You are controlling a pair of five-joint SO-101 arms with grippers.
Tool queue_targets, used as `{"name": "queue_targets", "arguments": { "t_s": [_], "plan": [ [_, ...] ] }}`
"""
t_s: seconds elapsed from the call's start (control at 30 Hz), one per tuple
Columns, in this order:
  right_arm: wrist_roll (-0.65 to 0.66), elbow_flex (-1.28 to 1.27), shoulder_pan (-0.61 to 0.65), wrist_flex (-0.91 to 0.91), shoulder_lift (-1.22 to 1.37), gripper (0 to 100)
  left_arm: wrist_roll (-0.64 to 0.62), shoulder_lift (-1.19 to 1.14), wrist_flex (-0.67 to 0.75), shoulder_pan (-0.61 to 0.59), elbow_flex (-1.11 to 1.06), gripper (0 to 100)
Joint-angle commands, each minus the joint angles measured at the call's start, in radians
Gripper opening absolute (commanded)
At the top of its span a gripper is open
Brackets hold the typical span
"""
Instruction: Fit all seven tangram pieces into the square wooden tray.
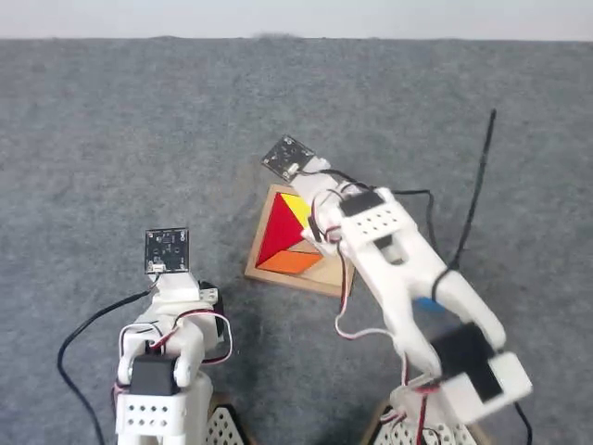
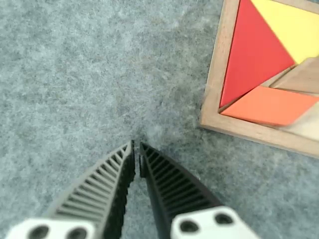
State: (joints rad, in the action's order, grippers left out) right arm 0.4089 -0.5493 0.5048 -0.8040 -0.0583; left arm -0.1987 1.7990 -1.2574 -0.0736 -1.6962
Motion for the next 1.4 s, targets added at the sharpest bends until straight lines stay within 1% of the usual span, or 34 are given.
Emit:
{"name": "queue_targets", "arguments": {
  "t_s": [0.0, 0.17, 0.23, 0.5, 0.57, 1.03, 1.13, 1.23, 1.37],
  "plan": [
    [-0.026, -0.04, -0.016, 0.028, -0.116, 13.2, 0.015, 0.02, -0.005, -0.006, 0.013, 1],
    [-0.026, -0.098, -0.042, 0.035, -0.119, 4.9, 0.015, 0.02, -0.005, -0.006, 0.013, 1],
    [-0.026, -0.097, -0.071, 0.036, -0.12, 3.4, 0.015, 0.02, -0.005, -0.006, 0.013, 1],
    [-0.046, -0.1, -0.133, 0.071, -0.12, 3.1, 0.015, 0.02, -0.005, -0.006, 0.013, 1],
    [-0.069, -0.1, -0.13, 0.071, -0.12, 3.2, 0.015, 0.02, -0.005, -0.006, 0.013, 1],
    [-0.069, -0.101, -0.128, 0.065, -0.119, 2.9, 0.015, 0.02, -0.005, -0.006, 0.013, 1],
    [-0.071, -0.103, -0.128, 0.064, -0.117, 0.7, 0.015, 0.02, -0.005, -0.006, 0.013, 1],
    [-0.071, -0.103, -0.13, 0.062, -0.117, 0.7, 0.015, 0.02, -0.005, -0.006, 0.013, 1],
    [-0.071, -0.1, -0.122, 0.07, -0.064, 0.7, 0.015, 0.02, -0.005, -0.006, 0.013, 1]
  ]
}}
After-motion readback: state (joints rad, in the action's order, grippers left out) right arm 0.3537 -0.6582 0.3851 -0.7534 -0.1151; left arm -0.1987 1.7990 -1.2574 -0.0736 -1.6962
